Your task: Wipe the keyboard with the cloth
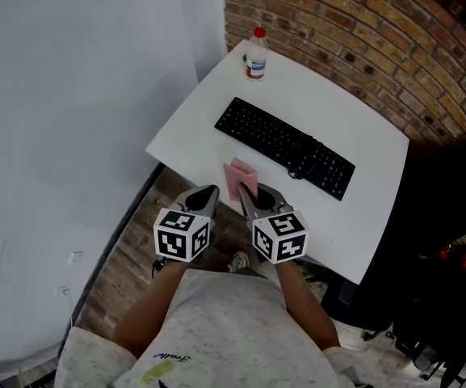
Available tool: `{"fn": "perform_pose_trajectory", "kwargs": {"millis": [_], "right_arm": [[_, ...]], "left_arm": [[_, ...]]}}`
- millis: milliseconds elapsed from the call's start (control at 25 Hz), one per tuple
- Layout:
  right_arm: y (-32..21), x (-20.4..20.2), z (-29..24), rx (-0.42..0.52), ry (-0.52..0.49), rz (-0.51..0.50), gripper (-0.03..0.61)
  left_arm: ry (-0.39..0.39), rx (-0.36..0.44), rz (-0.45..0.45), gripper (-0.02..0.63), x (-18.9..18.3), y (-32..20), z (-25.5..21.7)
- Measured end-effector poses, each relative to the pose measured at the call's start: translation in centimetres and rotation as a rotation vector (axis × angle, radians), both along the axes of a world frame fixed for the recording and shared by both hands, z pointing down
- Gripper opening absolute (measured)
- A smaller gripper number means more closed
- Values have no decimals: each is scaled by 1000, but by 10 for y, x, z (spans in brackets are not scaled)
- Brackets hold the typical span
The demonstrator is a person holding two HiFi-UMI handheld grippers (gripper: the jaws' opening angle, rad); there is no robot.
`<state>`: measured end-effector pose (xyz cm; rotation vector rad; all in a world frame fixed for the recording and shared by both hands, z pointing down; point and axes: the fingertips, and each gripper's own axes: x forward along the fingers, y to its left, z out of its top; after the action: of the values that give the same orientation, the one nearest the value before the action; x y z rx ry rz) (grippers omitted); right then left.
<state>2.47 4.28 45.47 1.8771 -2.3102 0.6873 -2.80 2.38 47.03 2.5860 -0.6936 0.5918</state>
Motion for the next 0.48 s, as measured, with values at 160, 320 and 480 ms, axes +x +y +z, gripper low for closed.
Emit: {"fn": "perform_pose_trajectory", "kwargs": {"millis": [160, 320, 480], "right_arm": [[-24, 0, 4, -7, 23, -35, 23], [-46, -3, 8, -17, 51, -55, 23], [-68, -4, 18, -35, 67, -48, 23]], "left_arm": [[-9, -9, -19, -8, 3, -15, 5], [-5, -12, -25, -8, 4, -36, 7], [1, -21, -2, -8, 8, -61, 12]]}}
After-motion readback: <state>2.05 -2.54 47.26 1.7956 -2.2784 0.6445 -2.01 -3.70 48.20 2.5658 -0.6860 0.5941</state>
